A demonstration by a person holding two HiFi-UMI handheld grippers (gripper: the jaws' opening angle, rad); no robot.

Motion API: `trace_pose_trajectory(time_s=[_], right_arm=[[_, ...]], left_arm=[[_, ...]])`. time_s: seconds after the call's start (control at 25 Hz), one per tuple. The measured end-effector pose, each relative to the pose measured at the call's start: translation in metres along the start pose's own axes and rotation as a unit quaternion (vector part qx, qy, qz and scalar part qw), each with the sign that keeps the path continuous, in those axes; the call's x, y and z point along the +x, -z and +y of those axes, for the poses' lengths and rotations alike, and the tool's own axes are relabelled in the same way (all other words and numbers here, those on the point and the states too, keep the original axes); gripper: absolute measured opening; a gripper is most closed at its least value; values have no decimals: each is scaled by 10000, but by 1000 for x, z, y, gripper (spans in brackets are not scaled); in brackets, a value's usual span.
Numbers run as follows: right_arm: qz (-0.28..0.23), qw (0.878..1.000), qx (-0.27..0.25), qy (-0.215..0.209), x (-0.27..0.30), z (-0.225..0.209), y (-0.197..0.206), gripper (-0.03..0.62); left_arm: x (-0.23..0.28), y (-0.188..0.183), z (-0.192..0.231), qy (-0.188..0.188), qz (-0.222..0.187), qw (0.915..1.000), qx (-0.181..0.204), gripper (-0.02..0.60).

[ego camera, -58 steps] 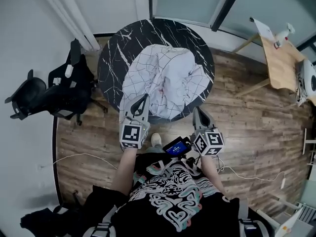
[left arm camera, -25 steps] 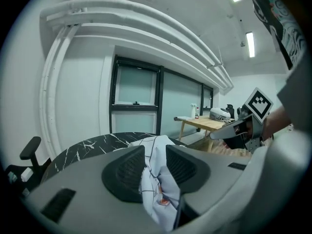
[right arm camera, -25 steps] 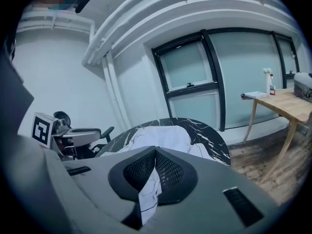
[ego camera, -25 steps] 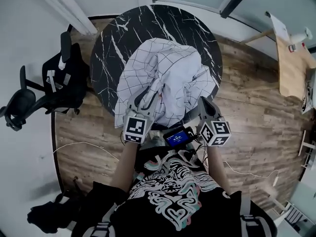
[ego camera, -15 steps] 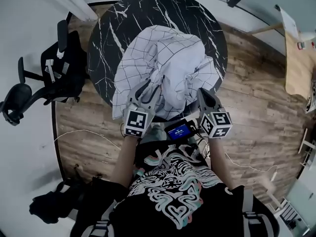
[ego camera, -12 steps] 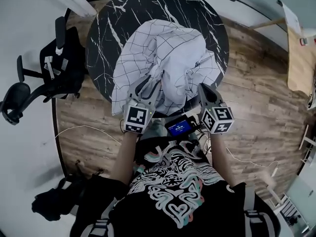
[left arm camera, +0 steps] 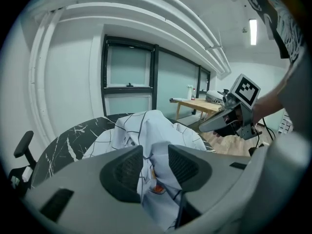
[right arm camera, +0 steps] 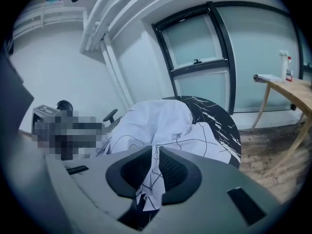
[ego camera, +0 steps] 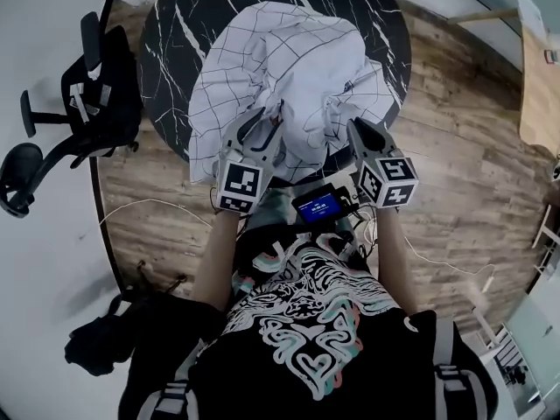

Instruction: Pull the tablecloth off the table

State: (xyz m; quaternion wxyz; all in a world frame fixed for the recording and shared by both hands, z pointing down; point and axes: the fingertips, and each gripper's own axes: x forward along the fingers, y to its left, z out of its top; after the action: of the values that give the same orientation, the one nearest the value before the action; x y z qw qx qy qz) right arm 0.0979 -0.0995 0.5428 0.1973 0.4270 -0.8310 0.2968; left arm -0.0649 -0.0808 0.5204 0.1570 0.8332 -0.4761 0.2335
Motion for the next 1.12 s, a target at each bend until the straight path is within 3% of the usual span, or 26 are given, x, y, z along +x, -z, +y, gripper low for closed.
trace_pose_trajectory(time_s=[0.24, 0.48, 0.64, 0.76, 0.84, 1.12], right_arm=[[177, 9985, 436, -297, 14, -10, 7, 72], [315, 9903, 1091, -801, 27, -6, 4, 204], [492, 9818, 1644, -811, 39, -13, 9, 239], [537, 9753, 1932, -924, 46, -16, 12, 247], [534, 9698, 2129, -1067, 42, -20, 8, 285], [523, 9487, 2756, -1460, 57, -17, -10, 380]], left_arm=[[7, 7, 1, -68, 179, 9998, 85, 199], [13, 16, -2, -3, 354, 9994, 53, 280], [12, 20, 0, 39, 371, 9992, -110, 326], [8, 17, 0, 94, 178, 9995, -243, 372], [10, 16, -5, 163, 96, 9988, -446, 401], [25, 20, -6, 410, 325, 9965, -645, 515]])
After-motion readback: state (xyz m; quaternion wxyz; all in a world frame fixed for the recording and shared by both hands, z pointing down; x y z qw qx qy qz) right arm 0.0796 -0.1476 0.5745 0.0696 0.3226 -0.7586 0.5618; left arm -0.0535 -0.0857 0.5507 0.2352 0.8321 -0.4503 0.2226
